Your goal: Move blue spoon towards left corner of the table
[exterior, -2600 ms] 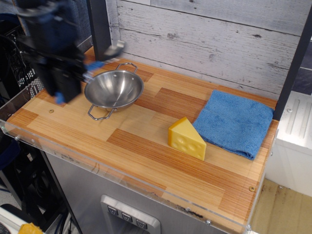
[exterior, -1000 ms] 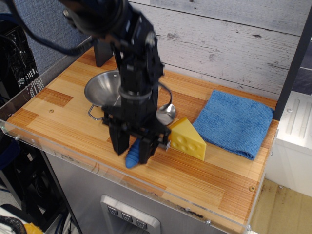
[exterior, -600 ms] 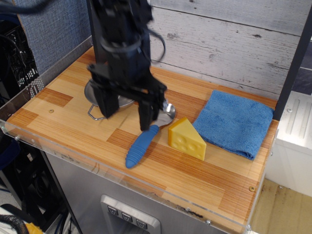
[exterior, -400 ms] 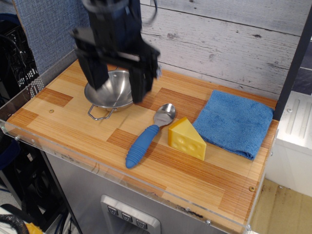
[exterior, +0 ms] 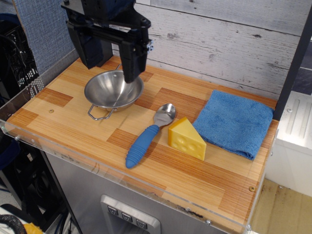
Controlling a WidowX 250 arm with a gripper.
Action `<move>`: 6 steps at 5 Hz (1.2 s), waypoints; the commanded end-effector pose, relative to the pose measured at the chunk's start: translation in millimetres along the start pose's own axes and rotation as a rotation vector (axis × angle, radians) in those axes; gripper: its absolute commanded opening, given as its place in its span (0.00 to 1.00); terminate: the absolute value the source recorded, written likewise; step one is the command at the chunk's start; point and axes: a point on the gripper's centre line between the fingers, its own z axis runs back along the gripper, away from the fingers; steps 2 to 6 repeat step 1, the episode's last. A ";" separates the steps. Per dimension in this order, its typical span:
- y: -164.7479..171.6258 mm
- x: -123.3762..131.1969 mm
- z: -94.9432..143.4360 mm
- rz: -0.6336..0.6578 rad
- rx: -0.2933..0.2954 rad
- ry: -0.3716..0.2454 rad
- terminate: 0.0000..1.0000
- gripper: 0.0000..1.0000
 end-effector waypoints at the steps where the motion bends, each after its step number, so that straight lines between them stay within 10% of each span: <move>1: 2.5 -5.6 9.4 -0.001 0.006 -0.030 1.00 1.00; 6: 2.5 -5.6 9.4 -0.001 0.006 -0.030 1.00 1.00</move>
